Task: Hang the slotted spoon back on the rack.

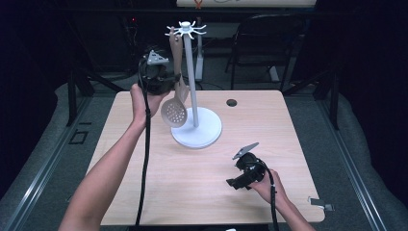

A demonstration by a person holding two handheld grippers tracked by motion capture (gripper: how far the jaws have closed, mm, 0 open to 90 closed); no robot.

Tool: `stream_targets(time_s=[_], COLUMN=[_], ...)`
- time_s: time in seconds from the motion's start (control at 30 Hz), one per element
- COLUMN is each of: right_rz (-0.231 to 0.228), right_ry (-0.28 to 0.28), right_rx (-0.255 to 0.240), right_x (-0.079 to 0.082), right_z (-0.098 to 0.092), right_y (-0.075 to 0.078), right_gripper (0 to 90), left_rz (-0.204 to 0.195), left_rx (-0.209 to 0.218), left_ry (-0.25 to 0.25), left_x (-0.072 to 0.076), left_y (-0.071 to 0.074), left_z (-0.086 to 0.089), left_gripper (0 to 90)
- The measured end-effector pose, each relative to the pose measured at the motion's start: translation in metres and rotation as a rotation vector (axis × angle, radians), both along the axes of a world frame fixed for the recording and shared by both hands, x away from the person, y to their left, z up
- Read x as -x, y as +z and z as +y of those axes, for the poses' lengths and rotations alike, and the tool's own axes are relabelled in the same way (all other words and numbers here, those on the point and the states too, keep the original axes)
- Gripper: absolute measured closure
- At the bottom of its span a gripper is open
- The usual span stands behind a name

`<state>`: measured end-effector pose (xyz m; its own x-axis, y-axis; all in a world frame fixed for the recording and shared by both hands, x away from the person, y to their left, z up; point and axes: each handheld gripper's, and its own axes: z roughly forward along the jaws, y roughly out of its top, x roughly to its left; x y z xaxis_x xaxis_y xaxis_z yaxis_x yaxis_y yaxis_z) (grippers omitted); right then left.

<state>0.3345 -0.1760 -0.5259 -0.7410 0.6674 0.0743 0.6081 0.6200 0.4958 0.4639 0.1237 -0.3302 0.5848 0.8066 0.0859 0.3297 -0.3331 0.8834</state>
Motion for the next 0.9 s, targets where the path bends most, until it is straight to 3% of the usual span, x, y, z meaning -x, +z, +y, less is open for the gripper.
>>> stream_targets(time_s=[0.3, 0.33, 0.37, 0.4, 0.47, 0.5, 0.6, 0.9], right_rz=[0.0, -0.003, -0.004, -0.004, -0.006, -0.006, -0.008, -0.009], right_ry=[0.002, -0.001, 0.0, 0.0, -0.001, -0.001, -0.003, -0.004], right_rx=[0.006, 0.004, 0.004, 0.004, 0.002, 0.002, 0.001, -0.004], right_x=[0.0, 0.0, 0.0, 0.0, 0.0, 0.0, 0.0, 0.001], right_z=[-0.001, -0.001, -0.001, -0.001, -0.001, -0.001, -0.002, 0.0], right_y=[0.0, 0.0, 0.001, 0.001, 0.001, 0.001, 0.002, 0.001], right_gripper=[20.2, 20.1, 20.2, 20.2, 20.2, 20.2, 20.1, 19.9], left_rz=[-0.009, -0.008, 0.002, 0.007, 0.015, 0.019, 0.041, 0.097], left_rx=[0.015, 0.016, 0.02, 0.021, 0.018, 0.017, 0.006, -0.013], left_ry=[0.011, 0.019, 0.025, 0.033, 0.043, 0.043, 0.037, 0.04], left_x=[-0.003, -0.002, -0.001, 0.0, 0.003, 0.005, 0.012, 0.039], left_y=[-0.005, -0.005, -0.005, -0.005, -0.007, -0.008, -0.013, -0.041], left_z=[0.0, 0.001, 0.001, 0.002, 0.005, 0.007, 0.014, 0.037], left_gripper=[72.7, 68.2, 56.3, 56.3, 43.3, 43.3, 30.7, 18.2])
